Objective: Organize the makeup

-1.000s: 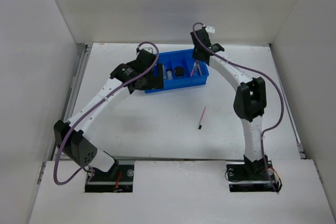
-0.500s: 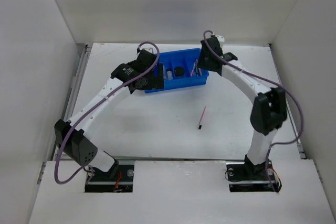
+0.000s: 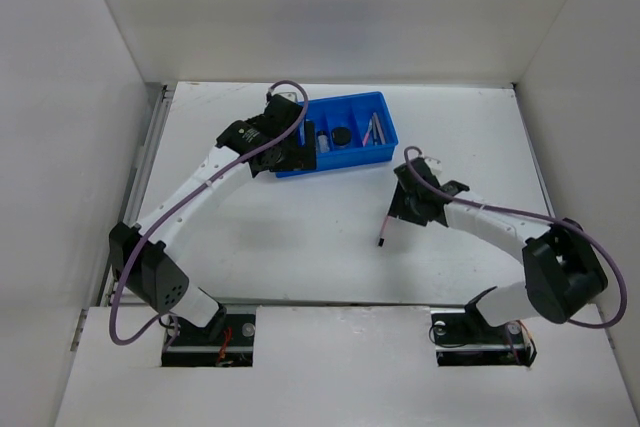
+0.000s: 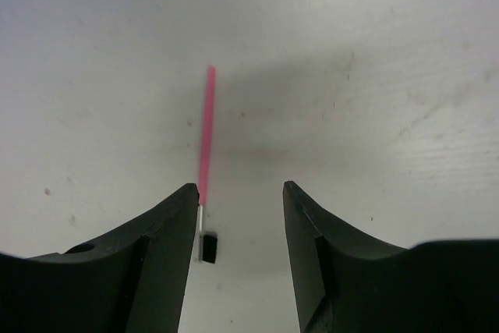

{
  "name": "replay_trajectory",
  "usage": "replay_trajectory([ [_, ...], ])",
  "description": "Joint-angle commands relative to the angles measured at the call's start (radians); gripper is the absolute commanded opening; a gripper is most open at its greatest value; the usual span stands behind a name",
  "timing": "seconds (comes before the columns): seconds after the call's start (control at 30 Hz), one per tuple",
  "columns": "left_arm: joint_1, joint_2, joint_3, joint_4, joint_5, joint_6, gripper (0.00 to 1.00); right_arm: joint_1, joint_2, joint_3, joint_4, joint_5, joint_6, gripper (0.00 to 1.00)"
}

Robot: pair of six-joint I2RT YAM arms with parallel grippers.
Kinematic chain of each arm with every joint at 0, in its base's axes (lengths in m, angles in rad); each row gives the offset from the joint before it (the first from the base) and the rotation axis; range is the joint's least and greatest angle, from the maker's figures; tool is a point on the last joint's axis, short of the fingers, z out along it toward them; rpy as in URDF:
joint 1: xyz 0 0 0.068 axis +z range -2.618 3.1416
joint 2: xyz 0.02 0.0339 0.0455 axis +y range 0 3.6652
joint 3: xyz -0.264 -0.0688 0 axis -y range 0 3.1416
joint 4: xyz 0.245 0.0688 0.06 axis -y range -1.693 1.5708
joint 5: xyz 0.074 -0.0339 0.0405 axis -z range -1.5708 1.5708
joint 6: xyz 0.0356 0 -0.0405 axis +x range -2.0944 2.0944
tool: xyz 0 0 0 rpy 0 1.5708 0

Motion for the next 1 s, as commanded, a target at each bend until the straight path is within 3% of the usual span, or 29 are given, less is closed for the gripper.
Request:
replay_trajectory([
  [0.0, 0.005, -0.001, -0.011, 0.014, 0.009, 0.018, 0.89, 0.027, -0.032, -0.05, 0.064, -0.043, 0.082, 0.54],
  [0.3, 0.005, -0.01, -0.011, 0.014, 0.009, 0.018, 0.89, 0.118, 0.087, -0.022, 0.121, -0.054, 0.127, 0.52],
  [0.63, 0.005, -0.01, -0.011, 0.014, 0.009, 0.018, 0.89, 0.174, 0.225, 0.061, 0.004, 0.123, 0.17, 0.35],
  [0.97, 0.005, -0.03, -0.022, 0.014, -0.009, 0.018, 0.89, 0.202, 0.321, 0.117, -0.059, 0.164, 0.199, 0.17],
])
